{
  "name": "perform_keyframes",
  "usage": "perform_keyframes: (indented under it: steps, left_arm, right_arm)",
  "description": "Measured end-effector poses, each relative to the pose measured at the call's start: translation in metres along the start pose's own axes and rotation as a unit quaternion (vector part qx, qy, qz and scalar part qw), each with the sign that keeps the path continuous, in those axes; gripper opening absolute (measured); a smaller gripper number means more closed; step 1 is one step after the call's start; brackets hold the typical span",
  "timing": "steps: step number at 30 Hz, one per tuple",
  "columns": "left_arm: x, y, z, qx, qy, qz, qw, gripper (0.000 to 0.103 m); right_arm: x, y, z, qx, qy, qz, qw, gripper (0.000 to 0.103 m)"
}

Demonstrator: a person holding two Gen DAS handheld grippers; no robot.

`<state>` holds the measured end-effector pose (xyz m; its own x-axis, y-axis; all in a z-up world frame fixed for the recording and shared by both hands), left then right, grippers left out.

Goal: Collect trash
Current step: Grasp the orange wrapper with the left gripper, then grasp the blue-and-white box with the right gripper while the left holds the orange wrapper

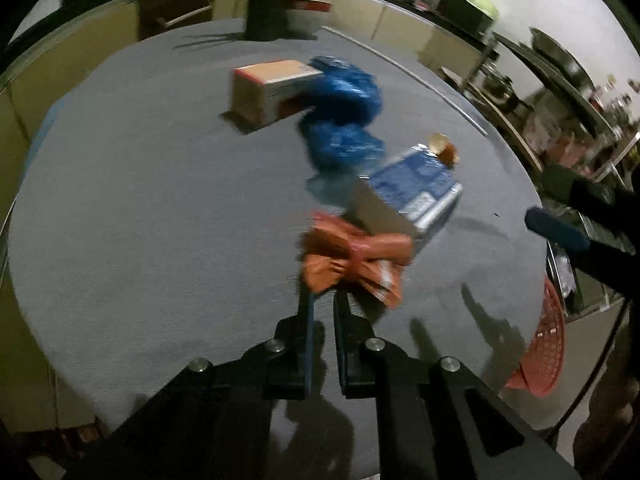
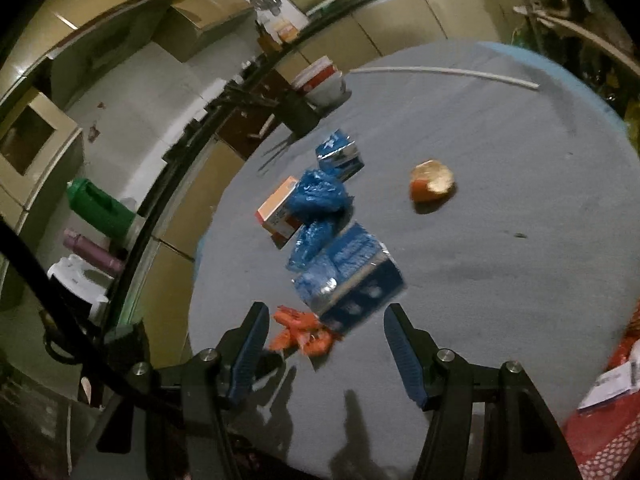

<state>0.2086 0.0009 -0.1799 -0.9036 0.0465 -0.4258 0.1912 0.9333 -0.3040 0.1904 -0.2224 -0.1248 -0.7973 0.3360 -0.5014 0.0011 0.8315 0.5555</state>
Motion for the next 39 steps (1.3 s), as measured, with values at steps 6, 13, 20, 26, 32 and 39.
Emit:
perform_keyframes:
  steps: [6,13,20,26,32,39]
  left_arm:
    - [0.006,0.041,-0.016,-0.015,-0.003,-0.032,0.9994,0.010]
    - [0.007,0.068,-0.045,-0.044,-0.045,-0.029,0.9976,0.011]
    - [0.009,0.071,-0.057,-0.039,-0.065,-0.019,0.9969,0.027]
    - [0.013,0.075,-0.059,-0.045,-0.068,-0.023,0.9964,0.028]
    - [0.014,0.071,-0.053,-0.032,-0.049,-0.027,0.9979,0.028]
    - [0.014,0.046,-0.045,-0.028,-0.038,-0.004,0.9989,0.041]
  right_arm:
    - [-0.022,0.013,0.046,0.044,0.057,0.035,0.997,0.064]
    - [-0.022,-0.010,0.081,0.097,0.105,0.154,0.978,0.064]
    - [-0.034,-0.014,0.098,0.124,0.109,0.212,0.963,0.070]
    - [-0.039,-0.023,0.122,0.179,0.113,0.217,0.953,0.070]
    - [-0.038,-0.020,0.133,0.204,0.118,0.151,0.960,0.074]
    - [-0.033,-0.032,0.119,0.191,0.104,0.076,0.973,0.057]
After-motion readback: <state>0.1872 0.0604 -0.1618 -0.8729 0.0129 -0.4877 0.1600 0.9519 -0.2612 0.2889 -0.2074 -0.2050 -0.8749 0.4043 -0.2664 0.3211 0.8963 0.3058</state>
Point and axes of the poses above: each gripper's, at about its wrist camera, not at the fingertips, and z roughly the way its jaws point, y to its left, x to its underside, the point moved 4 cm from there along z, roughly the way its jaws point, and after that the axes turned 6 degrees about -z, right-handed, at the moved point
